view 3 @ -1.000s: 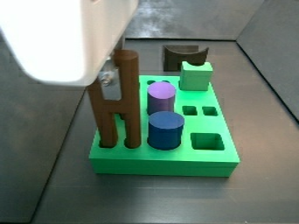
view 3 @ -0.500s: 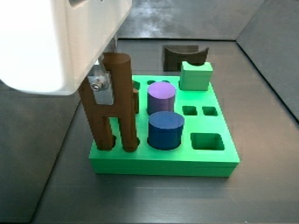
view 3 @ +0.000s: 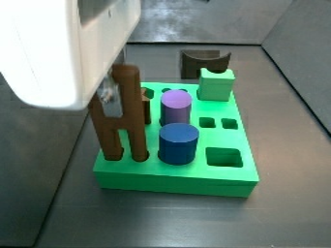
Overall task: Pick up the square-circle object. Move up. Rotate the square-circle object. Place the square-circle object on the fixture. Regrasp the square-circle object. Move to above the board. Insert the square-circle object.
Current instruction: Insert the square-circle object.
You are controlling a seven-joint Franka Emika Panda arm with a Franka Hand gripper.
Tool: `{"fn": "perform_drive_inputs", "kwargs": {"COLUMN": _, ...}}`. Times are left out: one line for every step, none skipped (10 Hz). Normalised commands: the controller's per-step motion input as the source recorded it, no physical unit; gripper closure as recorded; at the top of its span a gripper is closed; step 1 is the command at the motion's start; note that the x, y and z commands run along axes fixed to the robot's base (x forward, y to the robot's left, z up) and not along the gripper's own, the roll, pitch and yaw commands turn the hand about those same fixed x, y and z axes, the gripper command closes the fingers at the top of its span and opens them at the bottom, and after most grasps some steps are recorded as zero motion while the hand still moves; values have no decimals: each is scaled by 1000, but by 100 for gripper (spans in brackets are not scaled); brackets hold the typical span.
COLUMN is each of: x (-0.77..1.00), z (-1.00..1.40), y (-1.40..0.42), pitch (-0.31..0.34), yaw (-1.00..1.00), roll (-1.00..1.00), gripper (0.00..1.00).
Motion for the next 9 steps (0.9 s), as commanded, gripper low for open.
{"fn": "perform_drive_inputs", "kwargs": {"x": -14, "z": -503, "y": -106, "pitch": -106, "yaw": 100, "roll": 190, "gripper": 100}}
{"fn": "perform_drive_inputs", "kwargs": {"x": 0, "z": -566, "y": -157, "pitch": -100, "yaw": 49, "roll": 239, "gripper": 100}}
{"fn": "perform_drive_inputs", "kwargs": {"x": 0, "z": -657, "y": -169, "pitch": -114, "yaw": 57, "roll": 286, "gripper": 100}}
{"fn": "perform_drive_inputs", "kwargs": {"x": 63, "z": -617, "y": -177, "pitch": -104, "yaw": 31, "roll": 307, "gripper": 100}}
{"fn": "perform_drive_inputs", "kwargs": {"x": 257, "z": -620, "y": -171, "pitch": 0, "yaw": 3, "roll": 337, "gripper": 100}}
{"fn": "perform_drive_inputs", "kwargs": {"x": 351, "z": -669, "y": -74, "pitch": 19, "yaw": 0, "roll": 301, "gripper": 100}}
{"fn": "perform_drive_inputs", "kwargs": {"x": 491, "z": -674, "y": 0, "pitch": 93, "yaw": 0, "roll": 183, "gripper": 100}}
{"fn": "perform_drive_inputs", "kwargs": {"x": 609, "z": -783, "y": 0, "pitch": 106, "yaw": -43, "roll": 190, "gripper": 100}}
{"fn": "perform_drive_inputs", "kwargs": {"x": 594, "z": -760, "y": 0, "pitch": 146, "yaw": 0, "roll": 171, "gripper": 100}}
